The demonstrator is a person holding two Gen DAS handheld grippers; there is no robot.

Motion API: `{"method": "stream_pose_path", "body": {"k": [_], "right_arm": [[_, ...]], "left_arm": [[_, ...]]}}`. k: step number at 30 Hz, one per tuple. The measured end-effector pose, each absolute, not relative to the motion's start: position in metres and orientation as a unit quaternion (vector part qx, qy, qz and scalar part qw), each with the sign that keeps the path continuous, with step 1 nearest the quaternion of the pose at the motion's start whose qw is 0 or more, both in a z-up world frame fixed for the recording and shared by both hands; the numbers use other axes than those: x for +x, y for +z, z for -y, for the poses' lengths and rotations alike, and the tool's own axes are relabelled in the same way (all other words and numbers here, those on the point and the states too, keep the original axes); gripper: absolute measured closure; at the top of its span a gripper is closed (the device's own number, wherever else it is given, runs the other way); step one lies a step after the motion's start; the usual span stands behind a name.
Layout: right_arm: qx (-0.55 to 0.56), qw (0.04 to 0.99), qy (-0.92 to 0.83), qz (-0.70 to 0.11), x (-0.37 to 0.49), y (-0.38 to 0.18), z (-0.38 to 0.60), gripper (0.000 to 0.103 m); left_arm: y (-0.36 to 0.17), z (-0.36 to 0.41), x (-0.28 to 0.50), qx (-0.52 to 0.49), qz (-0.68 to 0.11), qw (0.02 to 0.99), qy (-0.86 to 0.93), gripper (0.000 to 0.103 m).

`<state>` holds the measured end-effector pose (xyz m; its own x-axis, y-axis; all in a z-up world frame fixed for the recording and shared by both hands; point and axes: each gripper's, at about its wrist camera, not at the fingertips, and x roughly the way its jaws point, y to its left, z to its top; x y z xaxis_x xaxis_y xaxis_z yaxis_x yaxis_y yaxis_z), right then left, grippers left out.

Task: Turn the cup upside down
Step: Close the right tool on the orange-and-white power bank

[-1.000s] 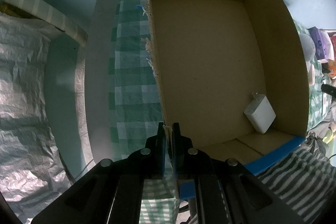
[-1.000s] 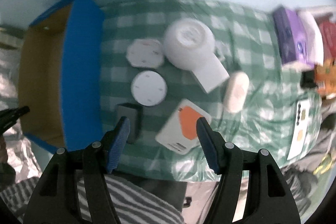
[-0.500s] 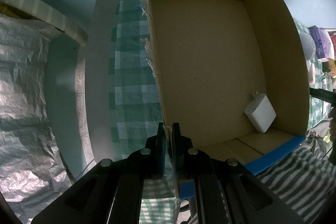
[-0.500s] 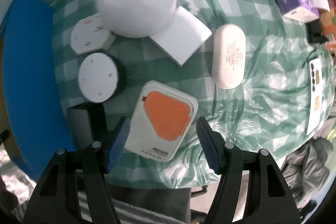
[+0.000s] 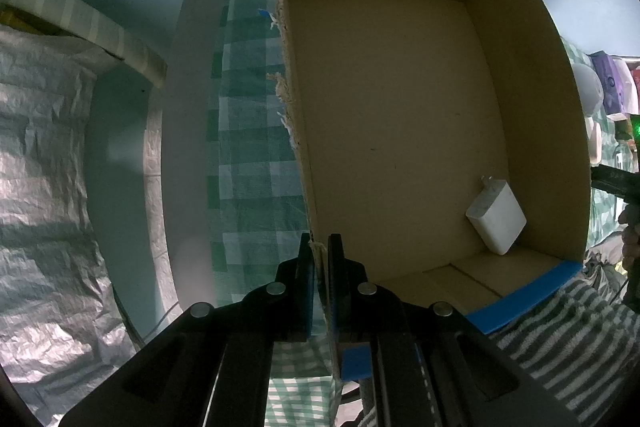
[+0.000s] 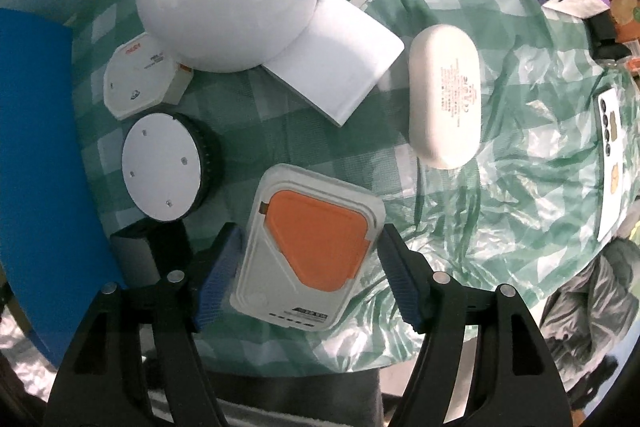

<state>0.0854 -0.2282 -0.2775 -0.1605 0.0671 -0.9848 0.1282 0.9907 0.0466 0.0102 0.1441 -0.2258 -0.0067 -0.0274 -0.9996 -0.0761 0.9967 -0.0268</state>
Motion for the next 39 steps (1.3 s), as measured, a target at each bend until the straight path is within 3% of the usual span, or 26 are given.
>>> {"method": "stream_pose_path", "body": {"k": [13,26,39], "right_arm": [[0.055,0.633,-0.03,-0.771,0.081,-0.309,0.223,0.031],[-0.023,0.67,0.012,-0.742,0.052,-0.286,0.201,0.04],[-0.031,0.648,0.032,-0.761,0.044,-0.302,0.205,0.04]], "left_arm": [[-0.226,-0.145,0.009,-0.032,-0.71,0.703,0.016,0.097],[-0.228,-0.144,0.01,-0.029,-0.712,0.702,0.015,0.097],[-0.228,-0.144,0.011,-0.026,-0.713,0.701,0.015,0.097]]}}
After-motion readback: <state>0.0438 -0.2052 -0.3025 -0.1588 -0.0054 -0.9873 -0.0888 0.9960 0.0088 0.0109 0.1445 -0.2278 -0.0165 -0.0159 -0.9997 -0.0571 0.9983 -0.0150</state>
